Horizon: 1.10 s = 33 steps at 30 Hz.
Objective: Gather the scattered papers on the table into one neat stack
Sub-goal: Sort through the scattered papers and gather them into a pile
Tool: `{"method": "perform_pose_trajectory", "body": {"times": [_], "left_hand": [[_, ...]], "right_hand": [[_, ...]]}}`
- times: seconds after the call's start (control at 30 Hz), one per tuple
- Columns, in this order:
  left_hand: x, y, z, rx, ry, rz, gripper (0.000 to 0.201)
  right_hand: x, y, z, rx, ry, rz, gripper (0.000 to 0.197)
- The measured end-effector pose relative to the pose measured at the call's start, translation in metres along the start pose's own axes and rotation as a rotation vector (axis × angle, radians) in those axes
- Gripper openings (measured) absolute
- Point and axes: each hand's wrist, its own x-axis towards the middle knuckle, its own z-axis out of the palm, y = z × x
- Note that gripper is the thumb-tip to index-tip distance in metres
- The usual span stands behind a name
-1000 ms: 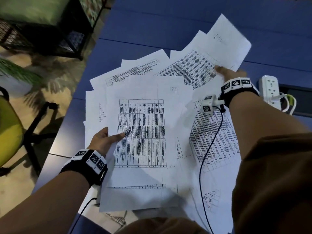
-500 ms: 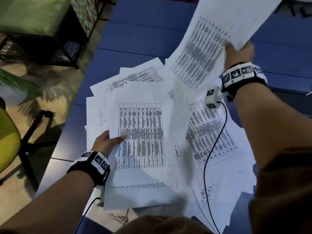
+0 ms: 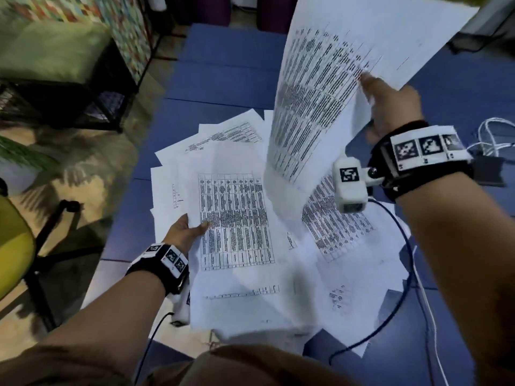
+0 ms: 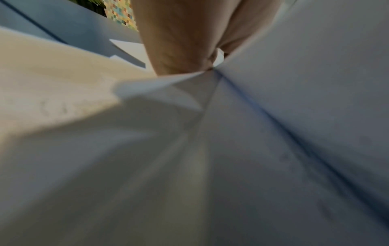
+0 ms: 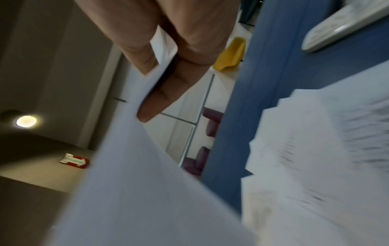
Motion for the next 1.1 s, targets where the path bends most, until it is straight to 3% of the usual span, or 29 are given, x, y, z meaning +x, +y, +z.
{"method": "perform_pose_trajectory", "body": {"times": [0.07, 0.13, 0.17, 0.23, 0.33, 0.4, 0.43, 0.47, 0.53, 0.6, 0.67, 0.73, 0.8, 0.87, 0.97, 1.03, 1.1], "left_hand": [[-0.015, 0.011, 0.005, 0.056, -0.006, -0.073, 0.076], [-0.008, 0.004, 0.001, 0.088, -0.010, -0.111, 0.030], [-0.011, 0.007, 0.001, 0.131, 0.011, -0.094, 0.017], [-0.020, 0.013, 0.000, 0.194, -0.078, -0.118, 0.044], [-0.020, 0.007, -0.006, 0.009, -0.067, -0.142, 0.062], [-0.015, -0.003, -0.009, -0.127, -0.136, -0.159, 0.101], [-0.012, -0.007, -0.008, -0.235, -0.158, -0.218, 0.102], [-0.011, -0.009, -0.009, -0.239, -0.146, -0.242, 0.088], [-0.009, -0.019, -0.010, -0.042, -0.079, -0.110, 0.082], [-0.008, -0.026, -0.013, 0.170, -0.088, 0.003, 0.114], [-0.005, -0.034, -0.015, 0.237, -0.085, 0.082, 0.129], [0.000, -0.044, -0.018, 0.133, -0.057, 0.055, 0.120], [0.001, -0.049, -0.022, 0.025, -0.061, 0.024, 0.116], [0.002, -0.049, -0.021, -0.014, -0.090, 0.017, 0.099], [-0.006, -0.039, -0.017, -0.063, -0.077, 0.007, 0.063], [-0.008, -0.038, -0.015, -0.103, -0.080, 0.003, 0.062], [-0.004, -0.040, -0.018, -0.119, -0.057, 0.008, 0.071]], "right_hand": [[-0.013, 0.034, -0.003, -0.075, -0.037, 0.099, 0.048], [-0.020, 0.077, -0.002, -0.198, -0.052, 0.126, 0.060], [-0.026, 0.098, -0.001, -0.248, -0.068, 0.143, 0.067], [-0.044, 0.134, 0.002, -0.356, -0.149, 0.226, 0.069], [-0.073, 0.176, 0.011, -0.494, -0.275, 0.302, 0.048], [-0.083, 0.198, 0.020, -0.559, -0.323, 0.314, 0.039], [-0.086, 0.206, 0.025, -0.582, -0.332, 0.317, 0.036], [-0.090, 0.213, 0.030, -0.585, -0.341, 0.307, 0.037], [-0.097, 0.219, 0.042, -0.561, -0.384, 0.299, 0.044], [-0.099, 0.218, 0.048, -0.568, -0.451, 0.259, 0.045], [-0.086, 0.217, 0.041, -0.479, -0.383, 0.256, 0.033], [-0.059, 0.215, 0.016, -0.554, -0.214, 0.227, 0.033], [-0.032, 0.211, -0.023, -0.904, -0.099, 0.214, 0.053], [-0.013, 0.208, -0.066, -1.110, -0.031, 0.289, 0.080], [0.002, 0.215, -0.109, -1.321, -0.092, 0.370, 0.121], [0.008, 0.219, -0.121, -1.337, -0.166, 0.363, 0.127], [0.013, 0.220, -0.124, -1.139, -0.197, 0.426, 0.120]]}}
